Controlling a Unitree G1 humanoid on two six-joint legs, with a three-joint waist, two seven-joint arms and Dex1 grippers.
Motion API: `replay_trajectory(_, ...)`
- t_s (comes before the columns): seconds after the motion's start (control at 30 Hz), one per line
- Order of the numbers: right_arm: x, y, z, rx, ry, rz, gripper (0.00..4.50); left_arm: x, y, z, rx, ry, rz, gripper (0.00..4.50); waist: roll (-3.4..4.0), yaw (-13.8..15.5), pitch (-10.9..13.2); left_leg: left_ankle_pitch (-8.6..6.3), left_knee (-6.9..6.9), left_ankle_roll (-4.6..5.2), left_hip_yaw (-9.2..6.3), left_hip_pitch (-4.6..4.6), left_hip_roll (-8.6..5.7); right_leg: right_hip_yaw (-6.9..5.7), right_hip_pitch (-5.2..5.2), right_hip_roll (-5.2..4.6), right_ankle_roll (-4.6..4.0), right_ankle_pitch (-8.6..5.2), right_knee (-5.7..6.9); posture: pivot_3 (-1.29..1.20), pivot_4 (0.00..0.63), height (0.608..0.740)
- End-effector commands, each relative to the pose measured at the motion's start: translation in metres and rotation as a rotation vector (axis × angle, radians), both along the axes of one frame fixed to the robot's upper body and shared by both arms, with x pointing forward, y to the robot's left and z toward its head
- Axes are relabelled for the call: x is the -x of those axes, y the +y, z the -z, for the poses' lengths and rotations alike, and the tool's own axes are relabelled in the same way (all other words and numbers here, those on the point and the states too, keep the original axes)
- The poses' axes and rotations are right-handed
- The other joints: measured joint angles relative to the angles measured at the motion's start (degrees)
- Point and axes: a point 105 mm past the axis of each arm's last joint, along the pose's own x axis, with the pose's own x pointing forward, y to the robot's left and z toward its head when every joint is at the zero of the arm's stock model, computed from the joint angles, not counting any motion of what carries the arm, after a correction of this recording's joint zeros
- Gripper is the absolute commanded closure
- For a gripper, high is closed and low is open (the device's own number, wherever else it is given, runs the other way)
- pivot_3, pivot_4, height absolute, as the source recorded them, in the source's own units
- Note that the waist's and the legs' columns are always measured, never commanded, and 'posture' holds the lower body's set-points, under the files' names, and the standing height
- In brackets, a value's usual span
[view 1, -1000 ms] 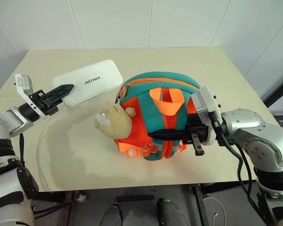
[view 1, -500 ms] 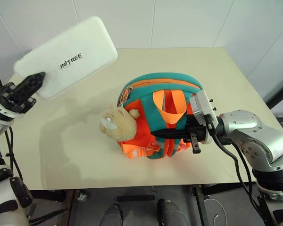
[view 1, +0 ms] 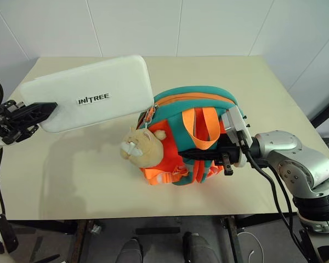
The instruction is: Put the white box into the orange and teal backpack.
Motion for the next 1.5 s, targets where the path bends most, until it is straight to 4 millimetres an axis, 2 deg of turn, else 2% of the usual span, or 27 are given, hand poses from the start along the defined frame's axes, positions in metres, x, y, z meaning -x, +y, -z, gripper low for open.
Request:
replay_trajectory(0.03,0.000,-0.002,-0.008,-0.011,-0.039,0.001,4.50,0.014,0.001,-0.005,-0.082,-0.049,0.059,3.20,0.00,0.0,0.0,0.00,0.00,0.00,0.00,0.00,0.00,0.00,0.00,0.00,0.00,0.00,0.00,0.00,0.150,0.740)
replay_trajectory(0.23,-0.003,-0.003,-0.007,-0.010,-0.038,0.005,4.50,0.017,0.011,0.000,-0.156,-0.035,0.021,3.20,0.00,0.0,0.0,0.00,0.00,0.01,0.00,0.01,0.00,0.00,0.00,0.00,-0.03,-0.02,0.00,0.00,0.150,0.740)
replay_trajectory(0.4,-0.004,-0.001,-0.006,-0.011,-0.033,-0.001,4.50,0.018,0.011,0.000,-0.223,-0.057,0.017,3.20,0.00,0.1,0.0,-0.01,0.01,0.01,0.01,0.00,0.01,0.00,0.00,0.00,-0.14,-0.07,0.00,0.00,0.150,0.740)
replay_trajectory(0.87,-0.005,0.000,-0.002,-0.012,-0.026,-0.004,4.50,0.018,-0.009,0.005,-0.454,-0.154,0.100,3.20,0.00,0.1,0.0,-0.03,0.00,0.05,0.07,0.00,0.01,0.05,-0.01,0.00,-0.23,-0.12,-0.02,0.00,0.150,0.740)
replay_trajectory(1.1,-0.005,0.001,-0.001,-0.010,-0.023,-0.004,4.50,0.004,-0.018,0.004,-0.573,-0.230,0.091,3.20,-0.03,0.2,0.0,-0.03,0.04,0.05,0.10,0.01,0.01,0.09,0.00,0.02,-0.46,-0.25,0.02,0.00,0.150,0.740)
replay_trajectory(1.13,-0.005,0.001,-0.001,-0.011,-0.023,-0.003,4.50,0.001,-0.020,0.001,-0.574,-0.243,0.088,3.20,-0.03,0.2,0.0,-0.03,0.04,0.05,0.10,0.01,0.01,0.09,0.00,0.02,-0.44,-0.24,0.04,0.00,0.150,0.740)
replay_trajectory(1.27,-0.006,0.002,0.000,-0.012,-0.024,-0.002,4.50,-0.013,-0.051,-0.018,-0.559,-0.295,0.053,3.20,-0.05,0.2,0.0,-0.02,0.17,0.05,0.10,0.00,0.02,0.10,-0.01,0.06,-0.24,-0.14,0.20,0.00,0.150,0.740)
replay_trajectory(1.4,-0.007,0.003,-0.001,-0.013,-0.025,-0.004,4.50,-0.021,-0.068,-0.017,-0.590,-0.273,0.023,3.20,-0.06,0.0,0.0,-0.02,0.22,0.05,0.10,0.00,0.02,0.17,-0.01,0.07,0.02,0.00,0.21,0.00,0.150,0.740)
replay_trajectory(1.5,-0.008,0.004,-0.001,-0.016,-0.025,-0.006,4.50,-0.026,-0.090,-0.014,-0.593,-0.234,0.030,3.20,-0.06,0.0,0.0,-0.03,0.22,0.06,0.12,0.03,0.02,0.26,-0.02,0.11,0.02,0.00,0.29,0.00,0.150,0.740)
